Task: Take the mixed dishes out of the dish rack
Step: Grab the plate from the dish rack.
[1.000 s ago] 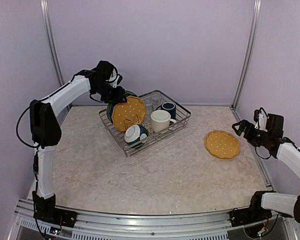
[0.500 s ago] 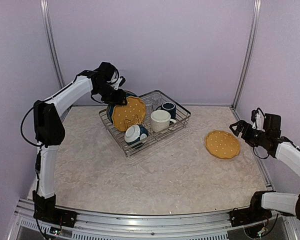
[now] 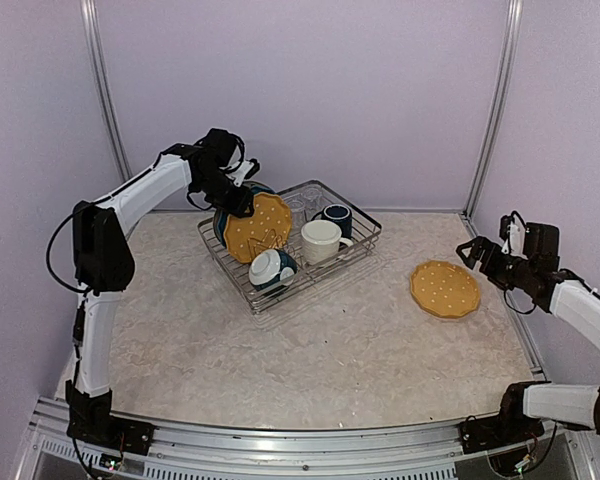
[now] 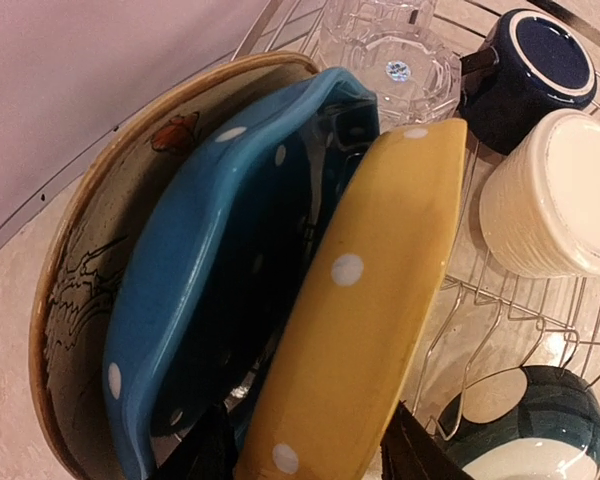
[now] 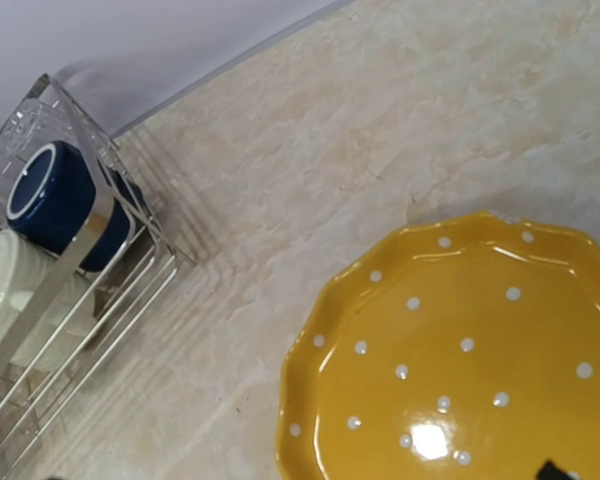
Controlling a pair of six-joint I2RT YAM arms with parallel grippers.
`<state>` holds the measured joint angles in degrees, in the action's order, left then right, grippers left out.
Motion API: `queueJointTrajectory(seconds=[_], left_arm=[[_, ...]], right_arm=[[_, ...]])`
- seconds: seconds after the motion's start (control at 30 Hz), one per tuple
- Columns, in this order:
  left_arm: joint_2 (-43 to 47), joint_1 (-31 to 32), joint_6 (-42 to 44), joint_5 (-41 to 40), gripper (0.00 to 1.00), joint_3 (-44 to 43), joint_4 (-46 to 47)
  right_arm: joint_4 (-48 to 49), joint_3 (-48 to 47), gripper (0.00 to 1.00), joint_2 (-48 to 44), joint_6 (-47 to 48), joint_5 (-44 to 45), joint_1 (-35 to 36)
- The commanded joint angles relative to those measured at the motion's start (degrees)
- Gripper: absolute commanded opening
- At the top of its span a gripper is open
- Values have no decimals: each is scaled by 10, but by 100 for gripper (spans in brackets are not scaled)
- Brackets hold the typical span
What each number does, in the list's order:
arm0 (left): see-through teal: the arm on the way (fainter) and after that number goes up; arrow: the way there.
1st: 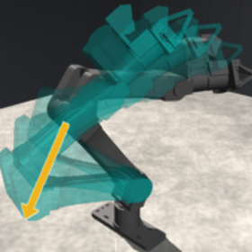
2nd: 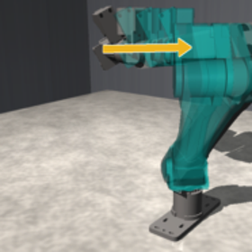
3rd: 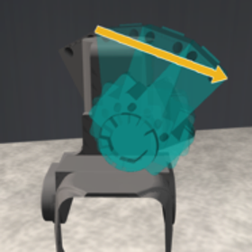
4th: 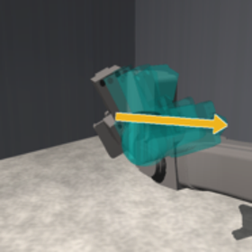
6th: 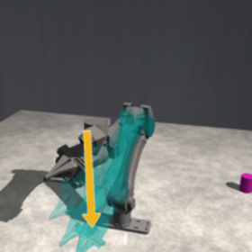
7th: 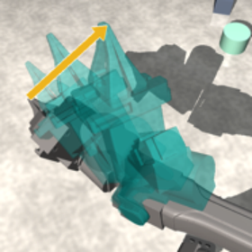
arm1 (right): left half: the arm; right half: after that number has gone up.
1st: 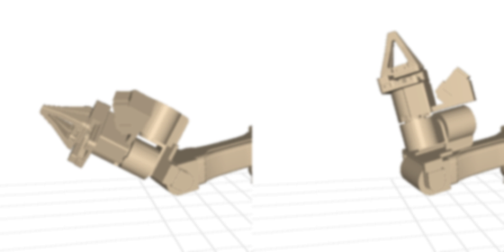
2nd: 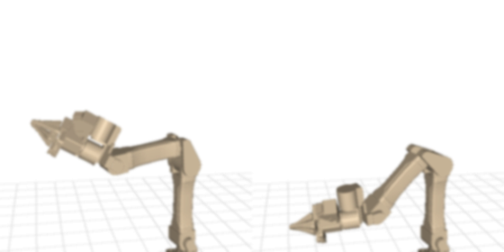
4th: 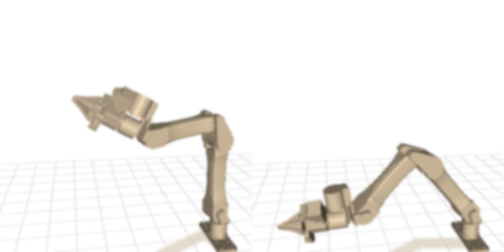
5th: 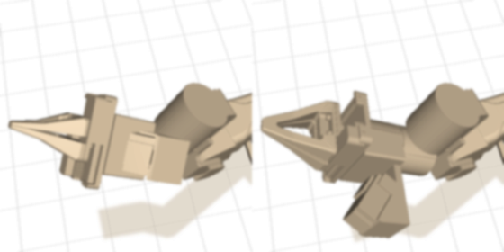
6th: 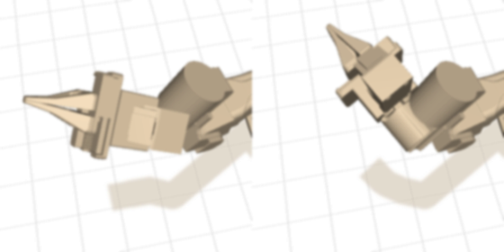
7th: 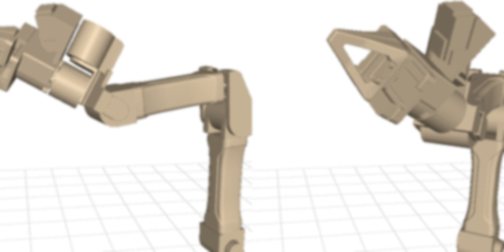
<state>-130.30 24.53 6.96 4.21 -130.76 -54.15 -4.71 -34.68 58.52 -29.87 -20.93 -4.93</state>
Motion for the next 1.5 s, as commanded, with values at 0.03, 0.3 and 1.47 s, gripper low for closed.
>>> queueJointTrajectory(seconds=[0.03,0.3,1.47], left_arm=[[-33,17,24,9,47,-25,-18],[-57,17,34,41,41,-59,-23],[59,72,102,-185,0,8,32]], right_arm=[[6,-9,100,12,-6,9,14],[2,-8,100,7,-7,13,17],[6,-20,100,23,-8,24,29]])
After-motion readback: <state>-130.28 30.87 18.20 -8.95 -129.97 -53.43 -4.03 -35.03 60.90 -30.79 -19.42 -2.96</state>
